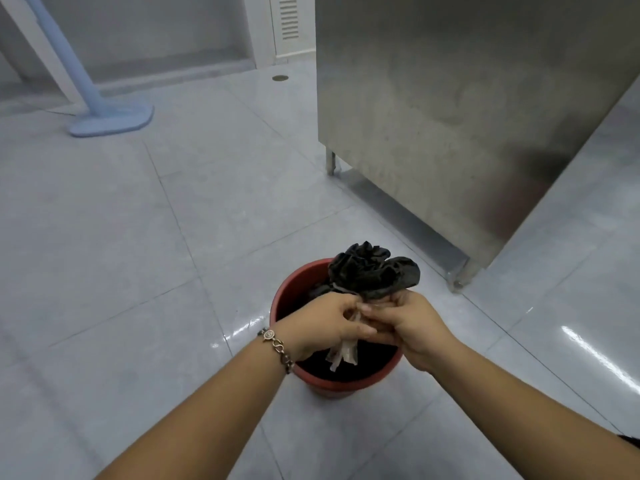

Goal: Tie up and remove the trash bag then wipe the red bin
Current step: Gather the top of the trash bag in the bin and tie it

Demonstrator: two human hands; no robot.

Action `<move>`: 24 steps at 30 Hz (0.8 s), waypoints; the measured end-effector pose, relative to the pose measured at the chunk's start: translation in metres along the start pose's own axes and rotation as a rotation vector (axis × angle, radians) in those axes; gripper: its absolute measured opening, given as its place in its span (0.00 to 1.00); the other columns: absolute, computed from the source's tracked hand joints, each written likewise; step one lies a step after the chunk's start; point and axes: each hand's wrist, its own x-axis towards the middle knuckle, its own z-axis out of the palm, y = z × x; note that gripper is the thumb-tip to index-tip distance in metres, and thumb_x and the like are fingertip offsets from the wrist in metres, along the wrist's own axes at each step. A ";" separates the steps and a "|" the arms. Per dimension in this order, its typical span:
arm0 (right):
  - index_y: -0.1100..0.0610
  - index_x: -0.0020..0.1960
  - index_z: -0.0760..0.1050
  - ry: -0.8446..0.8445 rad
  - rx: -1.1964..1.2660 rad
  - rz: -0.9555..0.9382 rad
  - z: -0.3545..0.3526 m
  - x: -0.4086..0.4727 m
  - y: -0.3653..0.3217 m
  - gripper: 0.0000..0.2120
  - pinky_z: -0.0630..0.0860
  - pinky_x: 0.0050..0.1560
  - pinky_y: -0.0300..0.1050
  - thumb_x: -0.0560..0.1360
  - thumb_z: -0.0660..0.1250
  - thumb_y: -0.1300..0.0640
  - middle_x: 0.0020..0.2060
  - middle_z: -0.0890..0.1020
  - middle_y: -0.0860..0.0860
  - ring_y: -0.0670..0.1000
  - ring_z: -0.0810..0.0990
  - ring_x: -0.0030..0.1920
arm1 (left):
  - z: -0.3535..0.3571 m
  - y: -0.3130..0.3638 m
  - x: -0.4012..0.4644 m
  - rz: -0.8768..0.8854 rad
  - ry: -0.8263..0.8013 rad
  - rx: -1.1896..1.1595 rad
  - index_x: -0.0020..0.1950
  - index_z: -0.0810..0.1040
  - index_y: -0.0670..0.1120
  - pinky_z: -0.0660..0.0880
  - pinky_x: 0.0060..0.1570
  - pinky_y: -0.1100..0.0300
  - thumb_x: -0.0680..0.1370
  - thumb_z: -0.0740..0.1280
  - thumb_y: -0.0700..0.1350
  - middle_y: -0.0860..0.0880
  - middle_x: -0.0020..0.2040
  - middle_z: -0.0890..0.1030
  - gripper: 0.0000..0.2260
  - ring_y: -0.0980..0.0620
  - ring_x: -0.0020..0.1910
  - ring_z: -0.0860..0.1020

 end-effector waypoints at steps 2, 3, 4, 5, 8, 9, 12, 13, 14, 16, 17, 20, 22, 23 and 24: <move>0.65 0.45 0.78 -0.027 -0.030 -0.010 0.002 -0.002 0.000 0.05 0.82 0.31 0.42 0.71 0.68 0.71 0.31 0.84 0.55 0.50 0.83 0.29 | -0.002 0.003 0.000 -0.013 0.035 0.093 0.45 0.80 0.41 0.73 0.42 0.72 0.71 0.72 0.38 0.52 0.39 0.81 0.04 0.63 0.39 0.77; 0.65 0.46 0.78 -0.040 -0.043 -0.024 0.002 -0.002 -0.001 0.06 0.82 0.32 0.43 0.71 0.69 0.71 0.31 0.84 0.54 0.50 0.83 0.30 | -0.002 0.002 0.002 -0.028 0.075 0.119 0.40 0.80 0.41 0.72 0.38 0.72 0.70 0.73 0.38 0.52 0.35 0.79 0.03 0.63 0.34 0.75; 0.64 0.47 0.77 -0.048 -0.051 -0.042 0.002 -0.002 -0.001 0.08 0.83 0.34 0.44 0.70 0.69 0.72 0.32 0.84 0.53 0.50 0.84 0.31 | -0.002 0.000 0.002 -0.034 0.136 0.145 0.34 0.78 0.42 0.69 0.33 0.71 0.70 0.74 0.38 0.53 0.30 0.76 0.07 0.64 0.29 0.72; 0.63 0.49 0.76 -0.054 -0.058 -0.056 0.000 -0.002 -0.002 0.10 0.83 0.38 0.45 0.70 0.69 0.72 0.33 0.85 0.53 0.51 0.84 0.33 | -0.003 -0.003 0.004 -0.039 0.206 0.160 0.31 0.76 0.43 0.67 0.30 0.70 0.69 0.75 0.40 0.54 0.27 0.72 0.10 0.63 0.26 0.69; 0.62 0.55 0.74 -0.108 -0.056 -0.062 -0.008 0.000 -0.001 0.15 0.82 0.42 0.43 0.71 0.66 0.73 0.43 0.86 0.54 0.52 0.85 0.43 | -0.005 -0.005 0.006 -0.029 0.364 0.165 0.40 0.79 0.35 0.71 0.31 0.69 0.70 0.75 0.43 0.53 0.31 0.77 0.12 0.62 0.28 0.74; 0.62 0.57 0.74 -0.126 -0.052 -0.060 -0.010 0.001 0.001 0.16 0.82 0.41 0.41 0.72 0.63 0.75 0.45 0.86 0.55 0.52 0.85 0.44 | -0.004 -0.004 0.005 -0.021 0.385 0.188 0.41 0.78 0.33 0.72 0.32 0.71 0.72 0.73 0.43 0.53 0.35 0.80 0.12 0.62 0.31 0.77; 0.65 0.57 0.73 -0.129 -0.046 -0.085 -0.013 0.003 0.009 0.16 0.83 0.41 0.41 0.73 0.59 0.77 0.42 0.86 0.55 0.52 0.85 0.41 | 0.003 0.000 0.002 -0.022 0.340 0.310 0.32 0.70 0.40 0.67 0.29 0.73 0.79 0.64 0.44 0.51 0.32 0.75 0.16 0.62 0.28 0.73; 0.66 0.56 0.74 -0.122 -0.055 -0.110 -0.013 0.004 0.011 0.15 0.83 0.42 0.42 0.73 0.61 0.77 0.41 0.86 0.56 0.52 0.85 0.41 | 0.007 0.001 0.001 -0.041 0.318 0.339 0.32 0.70 0.44 0.66 0.30 0.71 0.80 0.60 0.45 0.52 0.31 0.73 0.17 0.60 0.29 0.72; 0.67 0.54 0.76 -0.110 -0.075 -0.140 -0.014 0.005 0.012 0.13 0.83 0.42 0.44 0.72 0.62 0.76 0.39 0.86 0.56 0.53 0.85 0.40 | 0.010 0.001 0.000 -0.058 0.301 0.344 0.34 0.71 0.45 0.66 0.33 0.68 0.81 0.58 0.47 0.51 0.33 0.74 0.16 0.58 0.32 0.73; 0.65 0.45 0.79 -0.076 -0.146 -0.187 -0.015 0.005 0.011 0.09 0.83 0.39 0.43 0.71 0.66 0.76 0.34 0.85 0.55 0.53 0.85 0.37 | 0.013 0.001 0.000 -0.089 0.273 0.310 0.42 0.76 0.42 0.70 0.41 0.59 0.82 0.56 0.46 0.47 0.38 0.78 0.15 0.51 0.40 0.75; 0.64 0.42 0.79 -0.066 -0.202 -0.203 -0.016 0.005 0.010 0.09 0.83 0.38 0.42 0.70 0.67 0.75 0.32 0.85 0.54 0.52 0.85 0.35 | 0.013 0.002 0.000 -0.113 0.256 0.306 0.44 0.78 0.40 0.71 0.43 0.56 0.82 0.56 0.45 0.45 0.40 0.79 0.14 0.49 0.41 0.76; 0.62 0.38 0.81 -0.090 -0.405 -0.244 -0.015 0.002 0.011 0.08 0.82 0.39 0.42 0.70 0.70 0.72 0.32 0.85 0.54 0.49 0.84 0.34 | 0.008 0.002 0.004 -0.188 0.235 0.259 0.32 0.74 0.43 0.69 0.36 0.55 0.78 0.58 0.39 0.47 0.29 0.74 0.14 0.50 0.32 0.72; 0.62 0.40 0.83 -0.100 -0.497 -0.260 -0.013 0.000 0.013 0.06 0.81 0.41 0.44 0.70 0.70 0.70 0.36 0.85 0.57 0.49 0.83 0.37 | 0.004 0.005 0.003 -0.265 0.220 0.264 0.31 0.73 0.45 0.67 0.31 0.62 0.77 0.60 0.39 0.49 0.29 0.73 0.14 0.53 0.29 0.70; 0.60 0.40 0.83 -0.106 -0.550 -0.272 -0.012 -0.001 0.013 0.05 0.80 0.43 0.44 0.71 0.71 0.68 0.37 0.85 0.57 0.49 0.83 0.37 | 0.002 0.006 0.001 -0.290 0.200 0.229 0.35 0.77 0.42 0.68 0.31 0.64 0.77 0.61 0.39 0.48 0.32 0.75 0.12 0.53 0.31 0.71; 0.57 0.40 0.84 -0.115 -0.615 -0.285 -0.011 -0.002 0.014 0.06 0.80 0.44 0.43 0.71 0.71 0.67 0.36 0.86 0.54 0.48 0.82 0.38 | 0.000 0.006 -0.001 -0.297 0.179 0.164 0.40 0.80 0.37 0.69 0.33 0.63 0.77 0.62 0.38 0.44 0.35 0.76 0.09 0.50 0.33 0.73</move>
